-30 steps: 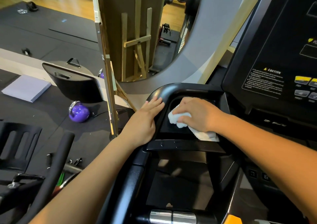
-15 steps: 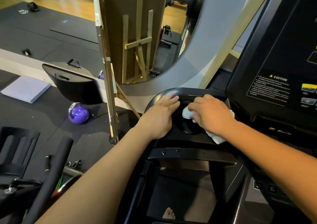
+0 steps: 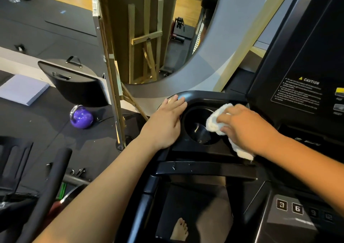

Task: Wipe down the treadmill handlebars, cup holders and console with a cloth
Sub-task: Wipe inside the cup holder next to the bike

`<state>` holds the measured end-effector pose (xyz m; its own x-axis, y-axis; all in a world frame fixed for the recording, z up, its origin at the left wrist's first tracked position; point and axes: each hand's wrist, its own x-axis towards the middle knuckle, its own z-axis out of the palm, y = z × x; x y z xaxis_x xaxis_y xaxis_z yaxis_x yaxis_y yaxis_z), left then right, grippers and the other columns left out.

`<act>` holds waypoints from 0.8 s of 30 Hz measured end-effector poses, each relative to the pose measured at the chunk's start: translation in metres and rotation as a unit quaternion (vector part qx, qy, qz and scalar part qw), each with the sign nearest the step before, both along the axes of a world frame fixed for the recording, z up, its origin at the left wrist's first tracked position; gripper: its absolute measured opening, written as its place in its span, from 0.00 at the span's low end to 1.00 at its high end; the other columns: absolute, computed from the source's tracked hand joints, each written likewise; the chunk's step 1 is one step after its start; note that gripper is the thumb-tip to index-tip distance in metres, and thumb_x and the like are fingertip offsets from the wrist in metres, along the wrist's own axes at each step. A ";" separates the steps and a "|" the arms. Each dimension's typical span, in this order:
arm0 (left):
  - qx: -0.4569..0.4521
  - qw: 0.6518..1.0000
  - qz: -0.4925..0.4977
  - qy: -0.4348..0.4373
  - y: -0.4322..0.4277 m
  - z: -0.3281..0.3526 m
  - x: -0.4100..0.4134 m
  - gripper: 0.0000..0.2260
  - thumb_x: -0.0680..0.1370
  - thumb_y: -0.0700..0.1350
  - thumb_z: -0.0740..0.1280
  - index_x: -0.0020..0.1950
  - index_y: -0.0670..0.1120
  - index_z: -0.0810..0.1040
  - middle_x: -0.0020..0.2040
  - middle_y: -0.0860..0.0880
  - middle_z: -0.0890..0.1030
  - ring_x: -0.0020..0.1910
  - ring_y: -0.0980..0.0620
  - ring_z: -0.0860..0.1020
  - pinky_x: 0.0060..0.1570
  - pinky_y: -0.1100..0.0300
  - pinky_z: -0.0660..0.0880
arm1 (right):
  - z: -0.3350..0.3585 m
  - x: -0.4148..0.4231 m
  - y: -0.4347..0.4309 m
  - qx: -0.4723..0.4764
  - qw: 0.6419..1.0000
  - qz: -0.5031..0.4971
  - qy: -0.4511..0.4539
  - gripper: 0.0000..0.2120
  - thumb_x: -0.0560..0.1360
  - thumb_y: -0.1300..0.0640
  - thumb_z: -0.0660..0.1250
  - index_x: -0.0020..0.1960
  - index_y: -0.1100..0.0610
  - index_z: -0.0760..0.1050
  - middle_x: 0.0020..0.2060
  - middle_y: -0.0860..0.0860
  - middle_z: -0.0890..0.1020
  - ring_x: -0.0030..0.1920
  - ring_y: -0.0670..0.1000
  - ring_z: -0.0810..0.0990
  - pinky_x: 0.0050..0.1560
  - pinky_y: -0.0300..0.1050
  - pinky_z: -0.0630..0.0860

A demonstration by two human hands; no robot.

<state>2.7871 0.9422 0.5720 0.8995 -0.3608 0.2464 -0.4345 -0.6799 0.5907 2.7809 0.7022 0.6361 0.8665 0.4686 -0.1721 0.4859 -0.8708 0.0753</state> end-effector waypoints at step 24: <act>-0.002 1.000 0.015 0.000 -0.003 0.003 0.000 0.24 0.78 0.32 0.56 0.75 0.42 0.68 0.76 0.47 0.66 0.78 0.48 0.56 0.75 0.62 0.43 | 0.013 -0.002 0.022 0.013 0.992 -0.019 0.127 0.09 0.78 0.43 0.63 0.50 0.49 0.72 0.45 0.50 0.75 0.47 0.53 0.77 0.44 0.47 0.74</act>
